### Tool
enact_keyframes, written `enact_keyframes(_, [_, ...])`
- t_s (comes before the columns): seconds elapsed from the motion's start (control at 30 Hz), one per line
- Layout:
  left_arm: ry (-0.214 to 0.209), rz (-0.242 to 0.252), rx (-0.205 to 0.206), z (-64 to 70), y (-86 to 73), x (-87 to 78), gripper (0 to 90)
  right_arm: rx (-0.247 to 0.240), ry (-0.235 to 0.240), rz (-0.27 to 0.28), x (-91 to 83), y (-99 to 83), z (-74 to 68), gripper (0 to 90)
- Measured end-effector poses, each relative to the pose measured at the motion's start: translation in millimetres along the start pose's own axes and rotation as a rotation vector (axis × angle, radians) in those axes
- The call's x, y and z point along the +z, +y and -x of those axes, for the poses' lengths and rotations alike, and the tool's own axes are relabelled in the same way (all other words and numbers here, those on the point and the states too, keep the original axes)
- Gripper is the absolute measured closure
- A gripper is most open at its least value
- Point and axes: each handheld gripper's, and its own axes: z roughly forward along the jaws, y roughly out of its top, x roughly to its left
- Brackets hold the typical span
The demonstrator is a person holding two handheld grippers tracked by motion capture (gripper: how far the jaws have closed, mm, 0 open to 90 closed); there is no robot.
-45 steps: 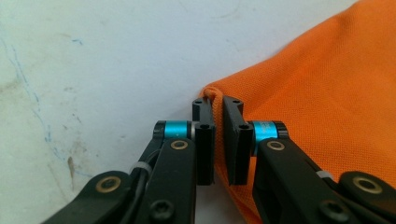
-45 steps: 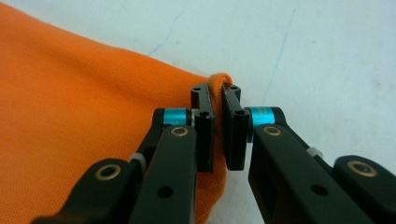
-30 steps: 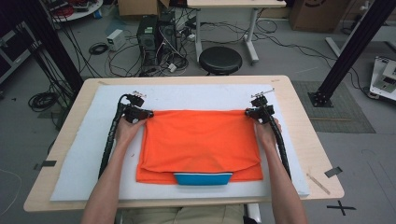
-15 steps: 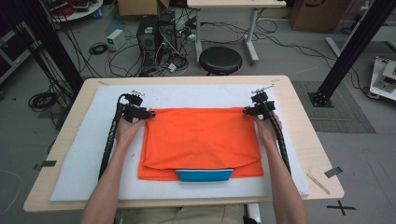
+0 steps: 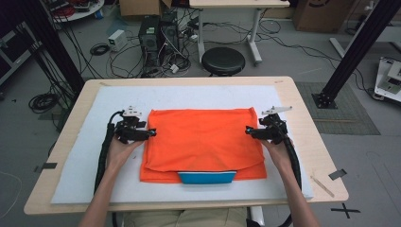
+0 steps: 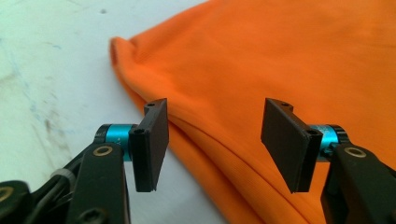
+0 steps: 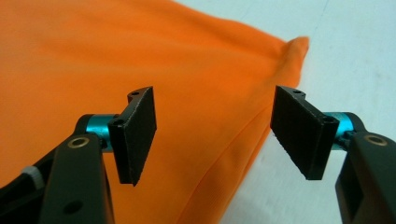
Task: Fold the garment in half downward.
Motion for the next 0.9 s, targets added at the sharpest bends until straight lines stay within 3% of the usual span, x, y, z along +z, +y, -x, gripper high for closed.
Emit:
enact_keyframes(0.1, [-0.023,0.016,0.025,10.7,-11.2,-14.9,41.6,-0.001,0.027,0.039,-12.2,-17.6,-9.7,31.7])
enact_keyframes(0.27, [-0.073,0.063,0.054,29.4,-27.5,-37.1,41.4,0.009,0.034,0.057,-26.5,-39.3,-19.4,31.1])
enact_keyframes(0.43, [-0.086,0.083,0.063,44.9,-45.0,-43.2,41.4,0.02,0.048,0.054,-35.6,-50.3,-29.0,29.8])
enact_keyframes(0.53, [-0.101,0.076,0.048,48.2,-55.0,-41.4,41.4,0.062,0.105,0.074,-39.6,-55.4,-31.0,29.8])
enact_keyframes(0.6, [-0.112,0.071,0.045,50.1,-60.1,-40.9,41.7,0.072,0.112,0.093,-40.2,-58.3,-32.9,29.9])
enact_keyframes(0.67, [-0.123,0.051,0.051,53.6,-62.7,-40.7,42.8,0.064,0.116,0.075,-38.4,-59.0,-33.7,29.9])
enact_keyframes(0.9, [-0.089,-0.017,0.147,68.7,-69.9,-39.5,43.2,0.035,0.111,0.056,-35.4,-65.6,-39.5,30.0])
